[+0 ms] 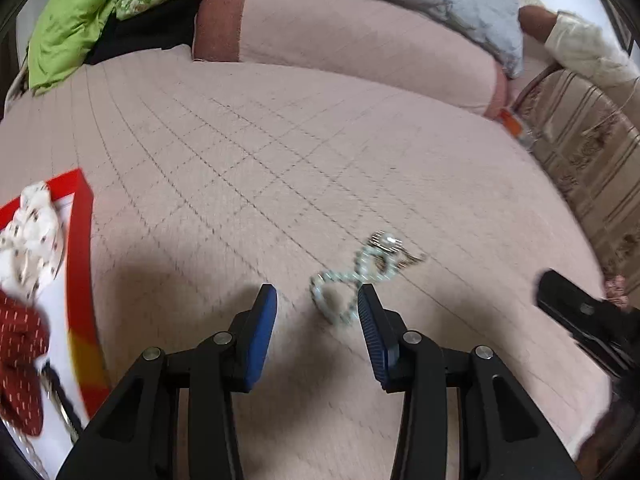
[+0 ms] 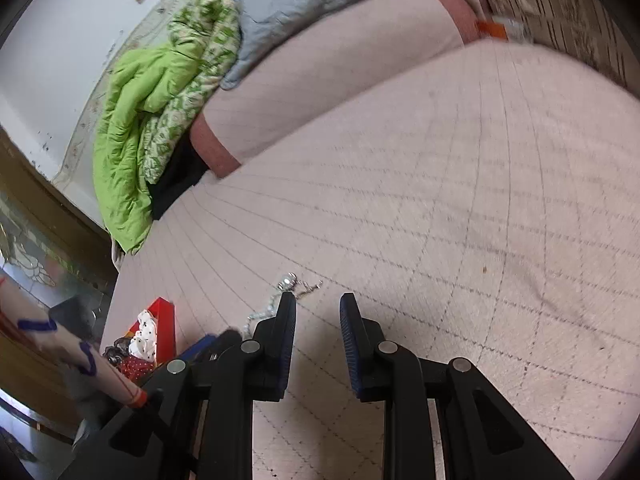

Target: Organize jewelry

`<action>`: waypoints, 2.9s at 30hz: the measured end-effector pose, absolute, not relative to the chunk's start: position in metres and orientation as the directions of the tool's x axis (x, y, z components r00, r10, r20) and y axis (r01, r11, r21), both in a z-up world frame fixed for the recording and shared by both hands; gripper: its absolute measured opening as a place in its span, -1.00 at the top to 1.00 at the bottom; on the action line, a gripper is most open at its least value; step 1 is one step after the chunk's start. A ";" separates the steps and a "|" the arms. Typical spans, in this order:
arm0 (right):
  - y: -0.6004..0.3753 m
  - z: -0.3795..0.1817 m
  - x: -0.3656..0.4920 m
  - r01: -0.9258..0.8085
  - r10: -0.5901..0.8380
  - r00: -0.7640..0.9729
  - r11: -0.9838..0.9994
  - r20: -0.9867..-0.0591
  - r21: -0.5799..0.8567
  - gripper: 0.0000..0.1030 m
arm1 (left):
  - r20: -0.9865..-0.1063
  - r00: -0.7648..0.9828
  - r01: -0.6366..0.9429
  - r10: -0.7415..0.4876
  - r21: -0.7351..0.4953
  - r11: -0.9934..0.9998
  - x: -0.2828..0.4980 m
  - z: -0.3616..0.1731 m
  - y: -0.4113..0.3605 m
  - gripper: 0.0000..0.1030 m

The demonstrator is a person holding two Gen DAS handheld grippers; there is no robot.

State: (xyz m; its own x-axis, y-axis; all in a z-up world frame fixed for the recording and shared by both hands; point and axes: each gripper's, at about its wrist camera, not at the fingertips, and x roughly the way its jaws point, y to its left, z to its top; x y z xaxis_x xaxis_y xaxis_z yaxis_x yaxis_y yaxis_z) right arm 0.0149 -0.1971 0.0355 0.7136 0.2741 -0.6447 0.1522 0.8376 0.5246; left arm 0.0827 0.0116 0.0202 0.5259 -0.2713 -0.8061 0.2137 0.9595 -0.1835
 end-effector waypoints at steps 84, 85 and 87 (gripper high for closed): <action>-0.121 0.068 0.038 -0.177 0.331 0.788 0.929 -0.519 0.324 0.95 | -0.548 0.759 0.292 -0.352 -0.197 0.936 0.024 0.110 0.078 0.90; -0.121 0.070 0.033 -0.183 0.338 0.789 0.926 -0.512 0.331 0.95 | -0.545 0.761 0.290 -0.352 -0.199 0.936 0.020 0.111 0.080 0.90; -0.118 0.073 0.022 -0.194 0.353 0.791 0.919 -0.500 0.343 0.95 | -0.544 0.762 0.286 -0.351 -0.203 0.936 0.010 0.113 0.086 0.90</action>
State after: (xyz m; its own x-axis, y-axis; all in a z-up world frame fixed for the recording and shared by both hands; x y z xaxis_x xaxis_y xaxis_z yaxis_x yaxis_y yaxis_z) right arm 0.0224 -0.1185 0.0728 0.7905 0.3531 -0.5004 -0.1937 0.9193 0.3426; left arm 0.0098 0.0855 0.1130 0.7623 -0.3509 -0.5439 0.2861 0.9364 -0.2033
